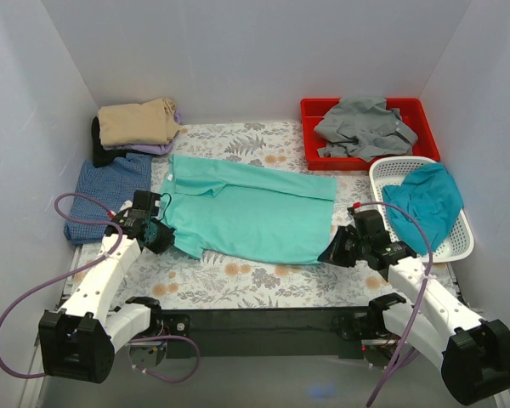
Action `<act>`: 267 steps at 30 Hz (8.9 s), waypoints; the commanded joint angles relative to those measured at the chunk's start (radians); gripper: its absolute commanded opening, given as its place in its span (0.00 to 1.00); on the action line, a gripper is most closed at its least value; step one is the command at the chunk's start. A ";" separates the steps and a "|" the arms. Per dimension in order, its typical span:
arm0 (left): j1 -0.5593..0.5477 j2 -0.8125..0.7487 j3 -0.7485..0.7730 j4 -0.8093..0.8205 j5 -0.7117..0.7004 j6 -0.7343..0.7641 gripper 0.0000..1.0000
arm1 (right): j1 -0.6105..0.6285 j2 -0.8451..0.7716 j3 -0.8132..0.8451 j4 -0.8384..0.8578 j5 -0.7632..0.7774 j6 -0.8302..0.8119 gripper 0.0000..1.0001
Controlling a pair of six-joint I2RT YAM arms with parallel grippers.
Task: Fold and stack the t-shirts
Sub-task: Fold the tshirt
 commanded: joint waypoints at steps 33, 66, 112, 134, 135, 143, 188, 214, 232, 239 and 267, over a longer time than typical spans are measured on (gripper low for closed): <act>0.017 0.204 0.178 0.125 -0.080 0.110 0.00 | -0.038 0.254 0.294 -0.072 0.131 -0.123 0.01; 0.021 0.600 0.473 0.412 0.230 0.427 0.00 | -0.097 0.472 0.360 0.006 0.157 -0.194 0.01; 0.021 0.741 0.500 0.424 0.113 0.512 0.00 | -0.189 0.484 0.479 0.149 0.187 -0.145 0.55; 0.021 0.676 0.488 0.423 0.063 0.493 0.12 | -0.187 0.506 0.294 0.259 -0.093 -0.283 0.50; 0.021 0.675 0.488 0.423 0.064 0.496 0.12 | -0.189 0.517 0.286 0.268 -0.095 -0.284 0.50; 0.021 0.698 0.483 0.423 0.089 0.493 0.12 | -0.187 0.590 0.277 0.362 -0.119 -0.317 0.47; 0.021 0.693 0.450 0.424 0.142 0.504 0.13 | -0.189 0.664 0.527 0.144 0.060 -0.400 0.49; 0.031 0.742 0.427 0.472 0.207 0.521 0.00 | -0.189 0.644 0.418 0.279 -0.012 -0.366 0.01; 0.059 0.794 0.470 0.437 0.228 0.536 0.37 | -0.189 0.483 0.349 0.204 0.040 -0.349 0.01; 0.059 0.770 0.490 0.432 0.081 0.547 0.38 | -0.190 0.503 0.343 0.208 0.026 -0.357 0.01; 0.050 0.857 0.531 0.452 0.014 0.615 0.39 | -0.189 0.546 0.343 0.221 -0.001 -0.357 0.01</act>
